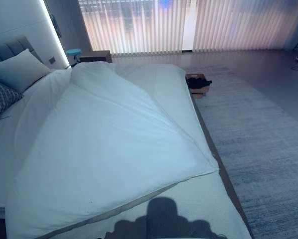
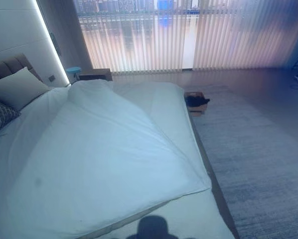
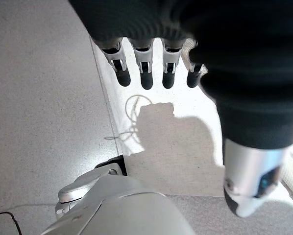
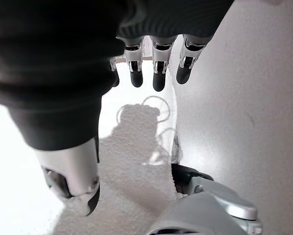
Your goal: Make the bed
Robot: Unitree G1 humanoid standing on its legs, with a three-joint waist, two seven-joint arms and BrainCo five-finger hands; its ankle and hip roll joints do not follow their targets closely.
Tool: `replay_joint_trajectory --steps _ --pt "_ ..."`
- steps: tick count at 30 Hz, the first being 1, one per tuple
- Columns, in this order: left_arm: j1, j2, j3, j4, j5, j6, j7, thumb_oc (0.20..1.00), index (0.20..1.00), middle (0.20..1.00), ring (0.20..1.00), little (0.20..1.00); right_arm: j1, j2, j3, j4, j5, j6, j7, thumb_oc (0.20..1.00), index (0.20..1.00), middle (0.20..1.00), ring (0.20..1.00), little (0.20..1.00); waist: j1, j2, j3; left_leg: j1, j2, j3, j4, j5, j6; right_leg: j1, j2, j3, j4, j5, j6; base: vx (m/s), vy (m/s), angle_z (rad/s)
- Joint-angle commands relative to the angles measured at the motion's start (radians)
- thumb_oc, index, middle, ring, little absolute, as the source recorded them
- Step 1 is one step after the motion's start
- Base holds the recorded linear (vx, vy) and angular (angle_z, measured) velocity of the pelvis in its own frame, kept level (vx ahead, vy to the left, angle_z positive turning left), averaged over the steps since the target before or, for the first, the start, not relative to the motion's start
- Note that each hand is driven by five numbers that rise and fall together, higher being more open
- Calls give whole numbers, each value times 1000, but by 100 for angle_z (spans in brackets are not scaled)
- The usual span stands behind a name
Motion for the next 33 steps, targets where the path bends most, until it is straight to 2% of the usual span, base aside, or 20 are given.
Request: replay_joint_trajectory --steps 1,20,29,33 --pt "-68 -9 -23 34 37 -11 -4 1000 1000 1000 1000 1000 -61 8 10 24 0 -19 1 1000 1000 1000 1000 1000 3 -55 20 54 -36 25 0 -68 2 -20 -40 11 5 59 57 0 0 0" --pt "-53 -23 -3 59 24 -7 13 1000 1000 1000 1000 1000 -61 15 14 24 -3 -23 -7 1000 1000 1000 1000 1000 9 -50 32 50 -36 20 0 -68 -4 -19 -43 -6 5 55 55 0 0 0" --pt "-59 -24 -3 47 -1 -10 24 1000 1000 1000 1000 1000 -82 24 -11 -10 87 -35 -16 1000 1000 1000 1000 1000 9 -44 53 25 -36 18 0 -63 -5 -41 -46 -15 5 60 59 0 0 0" --pt "-70 -25 -7 35 -29 -14 36 1000 1000 1000 1000 1000 -113 35 -33 -51 196 -51 -28 1000 1000 1000 1000 1000 8 -38 75 1 -36 20 0 -56 -7 -66 -47 -18 5 67 61 -12 4 0"
